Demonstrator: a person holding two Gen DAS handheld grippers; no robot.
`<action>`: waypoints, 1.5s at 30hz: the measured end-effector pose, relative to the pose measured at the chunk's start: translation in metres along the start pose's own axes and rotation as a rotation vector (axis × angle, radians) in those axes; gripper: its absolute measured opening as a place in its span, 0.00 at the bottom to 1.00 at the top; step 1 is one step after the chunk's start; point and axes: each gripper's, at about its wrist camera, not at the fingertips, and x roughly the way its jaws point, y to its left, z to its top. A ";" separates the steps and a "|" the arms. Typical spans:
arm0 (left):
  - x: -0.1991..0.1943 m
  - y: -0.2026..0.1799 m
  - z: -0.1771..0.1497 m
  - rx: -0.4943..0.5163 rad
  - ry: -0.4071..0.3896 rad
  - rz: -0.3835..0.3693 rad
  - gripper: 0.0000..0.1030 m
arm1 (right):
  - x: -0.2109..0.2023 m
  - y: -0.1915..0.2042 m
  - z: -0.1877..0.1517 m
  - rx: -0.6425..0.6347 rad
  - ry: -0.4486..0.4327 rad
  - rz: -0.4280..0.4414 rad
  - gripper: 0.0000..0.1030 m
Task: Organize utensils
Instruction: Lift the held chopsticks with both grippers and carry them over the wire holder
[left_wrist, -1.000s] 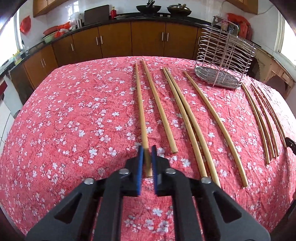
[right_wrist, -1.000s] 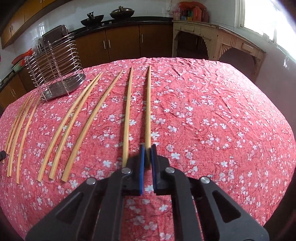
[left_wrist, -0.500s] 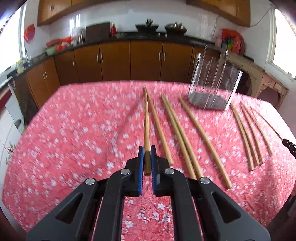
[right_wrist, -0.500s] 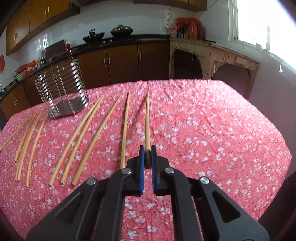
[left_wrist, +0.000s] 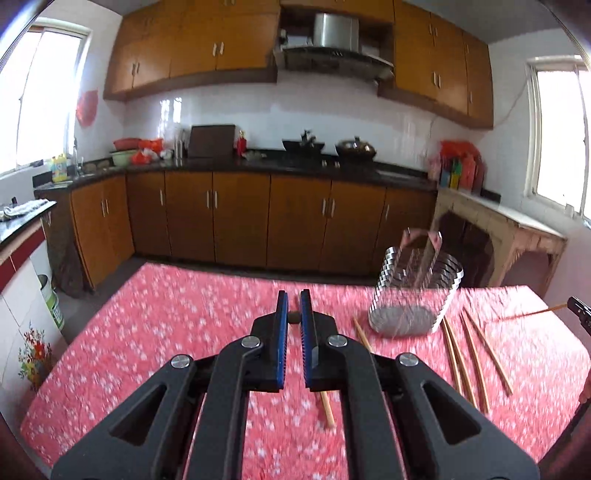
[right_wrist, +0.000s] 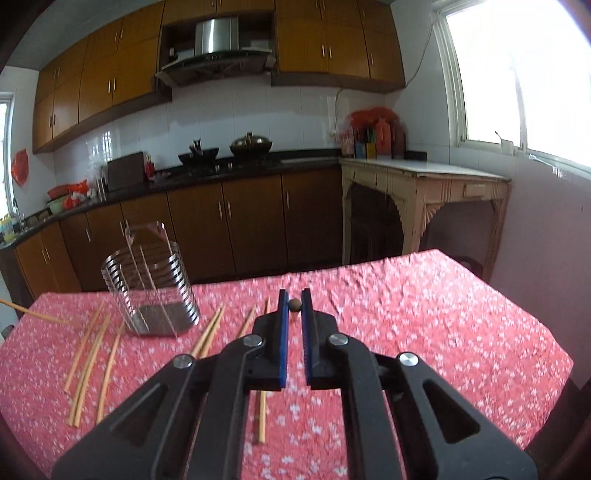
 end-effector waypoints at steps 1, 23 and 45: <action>0.001 0.001 0.006 -0.012 -0.010 -0.005 0.06 | 0.001 -0.001 0.005 0.006 -0.011 0.005 0.07; 0.014 -0.006 0.068 -0.030 -0.102 0.019 0.06 | 0.030 -0.004 0.086 0.047 -0.076 0.045 0.07; -0.011 -0.058 0.169 -0.119 -0.336 -0.081 0.06 | -0.015 0.063 0.205 0.024 -0.093 0.387 0.07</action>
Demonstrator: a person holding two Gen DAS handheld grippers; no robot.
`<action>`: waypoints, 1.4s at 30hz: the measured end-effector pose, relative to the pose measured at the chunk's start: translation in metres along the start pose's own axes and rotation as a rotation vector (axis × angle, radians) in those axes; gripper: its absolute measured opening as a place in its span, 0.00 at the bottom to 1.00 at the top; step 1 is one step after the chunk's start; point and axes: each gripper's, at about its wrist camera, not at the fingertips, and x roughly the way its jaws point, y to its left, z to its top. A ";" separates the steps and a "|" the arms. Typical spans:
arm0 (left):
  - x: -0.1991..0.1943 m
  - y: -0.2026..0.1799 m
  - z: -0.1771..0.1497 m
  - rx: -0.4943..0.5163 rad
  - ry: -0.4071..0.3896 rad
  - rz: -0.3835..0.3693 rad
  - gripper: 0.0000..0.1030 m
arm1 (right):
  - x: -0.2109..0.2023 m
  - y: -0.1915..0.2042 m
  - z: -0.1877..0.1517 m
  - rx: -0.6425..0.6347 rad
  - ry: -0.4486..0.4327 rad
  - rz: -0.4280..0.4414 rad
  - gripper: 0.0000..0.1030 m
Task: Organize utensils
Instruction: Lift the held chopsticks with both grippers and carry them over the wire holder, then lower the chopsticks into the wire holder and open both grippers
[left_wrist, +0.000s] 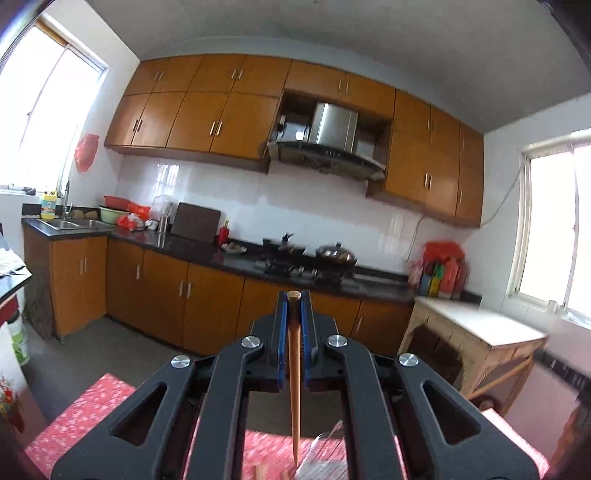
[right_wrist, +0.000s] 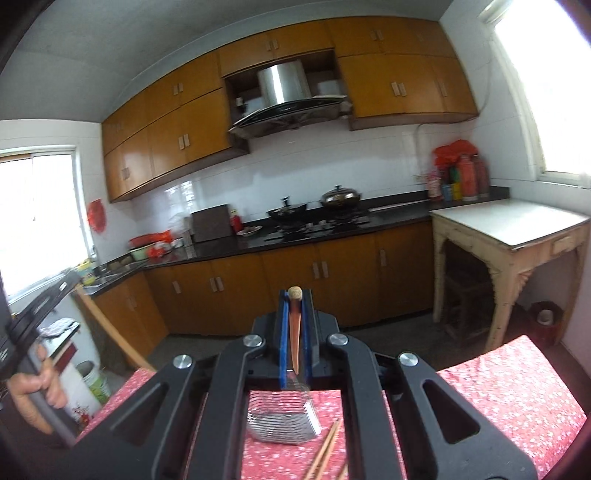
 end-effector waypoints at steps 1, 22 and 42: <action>0.004 -0.003 0.000 -0.011 -0.007 -0.007 0.06 | 0.004 0.004 0.000 -0.005 0.012 0.012 0.07; 0.093 -0.010 -0.071 -0.076 0.116 0.002 0.06 | 0.115 -0.003 -0.058 0.043 0.280 0.046 0.07; 0.119 -0.006 -0.107 -0.047 0.289 -0.027 0.09 | 0.151 -0.018 -0.080 0.079 0.344 0.040 0.11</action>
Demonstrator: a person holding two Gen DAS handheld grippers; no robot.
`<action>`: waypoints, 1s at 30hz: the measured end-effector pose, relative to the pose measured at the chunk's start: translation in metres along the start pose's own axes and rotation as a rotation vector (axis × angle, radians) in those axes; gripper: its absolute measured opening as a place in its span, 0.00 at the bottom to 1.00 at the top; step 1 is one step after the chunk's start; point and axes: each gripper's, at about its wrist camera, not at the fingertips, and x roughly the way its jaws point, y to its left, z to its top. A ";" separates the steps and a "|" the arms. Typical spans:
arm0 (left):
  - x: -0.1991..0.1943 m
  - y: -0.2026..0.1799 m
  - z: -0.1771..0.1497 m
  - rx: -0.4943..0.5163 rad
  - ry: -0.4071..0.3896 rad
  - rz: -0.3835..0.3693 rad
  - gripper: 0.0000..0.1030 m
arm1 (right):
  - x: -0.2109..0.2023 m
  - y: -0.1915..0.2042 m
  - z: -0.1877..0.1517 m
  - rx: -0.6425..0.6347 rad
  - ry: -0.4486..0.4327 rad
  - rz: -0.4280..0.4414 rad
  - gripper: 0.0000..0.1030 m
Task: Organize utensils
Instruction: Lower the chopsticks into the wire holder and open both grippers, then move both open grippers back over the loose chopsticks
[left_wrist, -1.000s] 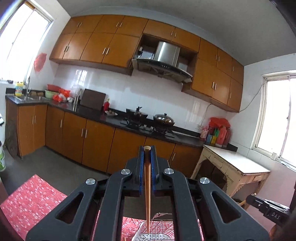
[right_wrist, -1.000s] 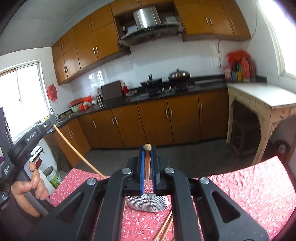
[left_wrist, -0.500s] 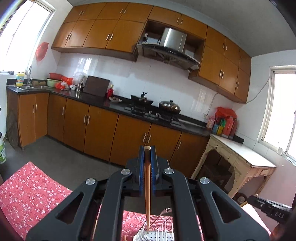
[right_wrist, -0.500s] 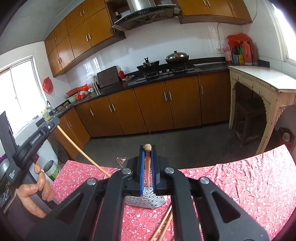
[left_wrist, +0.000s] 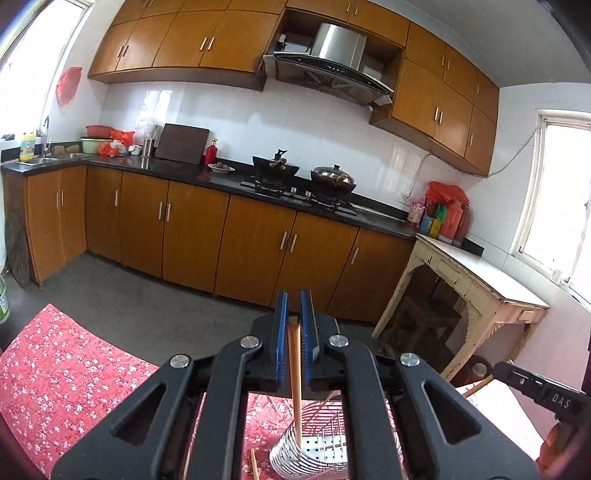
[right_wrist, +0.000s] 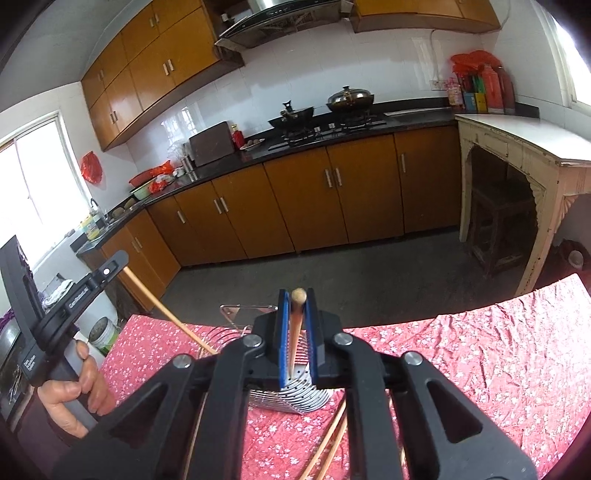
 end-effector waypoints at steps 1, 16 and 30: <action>-0.002 0.001 0.001 -0.002 0.001 0.001 0.13 | -0.001 -0.003 0.000 0.008 -0.005 -0.003 0.11; -0.050 0.034 0.005 -0.038 -0.062 0.047 0.40 | -0.059 -0.034 -0.017 0.053 -0.124 -0.070 0.29; -0.070 0.131 -0.118 0.010 0.221 0.199 0.44 | -0.033 -0.097 -0.170 0.101 0.156 -0.226 0.29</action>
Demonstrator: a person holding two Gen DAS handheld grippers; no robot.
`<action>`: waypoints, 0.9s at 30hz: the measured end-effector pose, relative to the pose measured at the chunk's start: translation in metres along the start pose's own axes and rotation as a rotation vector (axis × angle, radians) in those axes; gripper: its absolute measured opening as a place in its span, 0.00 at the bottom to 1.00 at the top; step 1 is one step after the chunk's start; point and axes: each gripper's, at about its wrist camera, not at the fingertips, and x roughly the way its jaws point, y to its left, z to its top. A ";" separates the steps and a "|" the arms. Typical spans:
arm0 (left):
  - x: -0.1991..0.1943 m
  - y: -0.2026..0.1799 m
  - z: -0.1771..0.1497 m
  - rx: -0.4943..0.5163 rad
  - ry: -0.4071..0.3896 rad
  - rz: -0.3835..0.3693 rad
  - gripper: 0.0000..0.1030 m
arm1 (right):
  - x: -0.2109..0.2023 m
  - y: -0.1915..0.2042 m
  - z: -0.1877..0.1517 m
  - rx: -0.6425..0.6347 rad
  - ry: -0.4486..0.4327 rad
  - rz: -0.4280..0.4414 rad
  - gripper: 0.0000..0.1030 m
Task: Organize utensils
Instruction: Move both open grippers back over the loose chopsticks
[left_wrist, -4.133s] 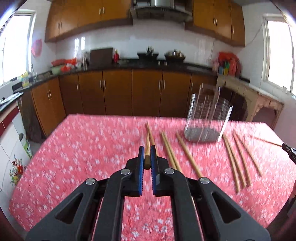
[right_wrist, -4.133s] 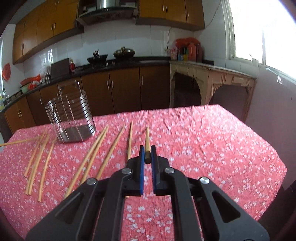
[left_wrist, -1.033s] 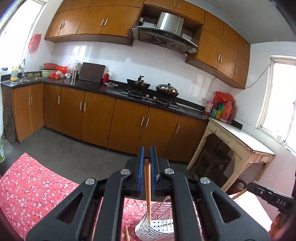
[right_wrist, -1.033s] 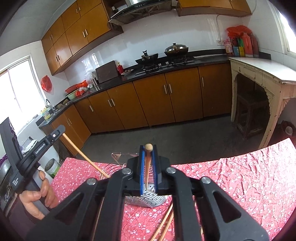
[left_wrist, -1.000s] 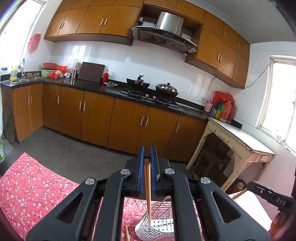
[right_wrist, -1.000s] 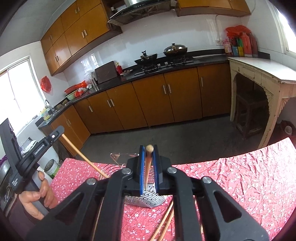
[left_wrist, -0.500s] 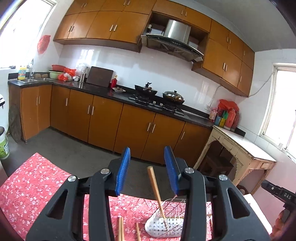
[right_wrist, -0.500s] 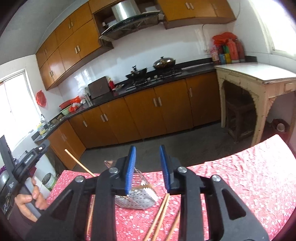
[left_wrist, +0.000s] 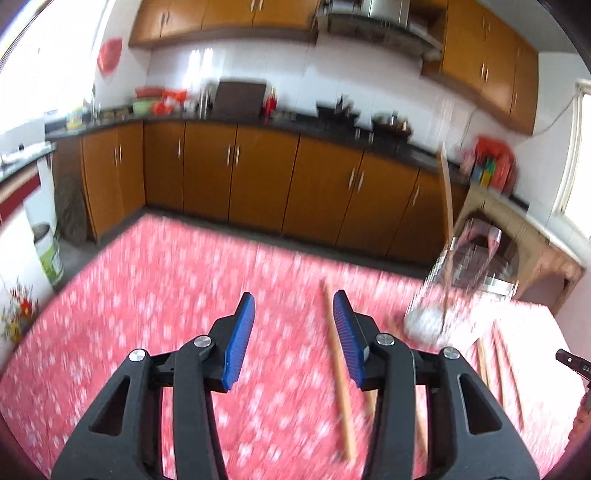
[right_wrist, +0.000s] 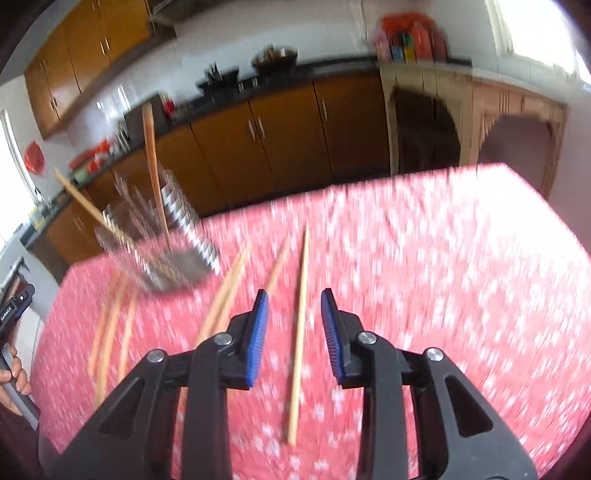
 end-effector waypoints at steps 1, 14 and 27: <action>0.002 0.002 -0.009 0.004 0.016 0.002 0.44 | 0.004 -0.001 -0.008 0.002 0.016 -0.001 0.29; 0.020 -0.006 -0.072 0.049 0.179 -0.028 0.44 | 0.029 0.013 -0.075 -0.071 0.119 -0.073 0.29; 0.027 -0.035 -0.090 0.127 0.244 -0.058 0.44 | 0.029 0.028 -0.080 -0.151 0.085 -0.148 0.29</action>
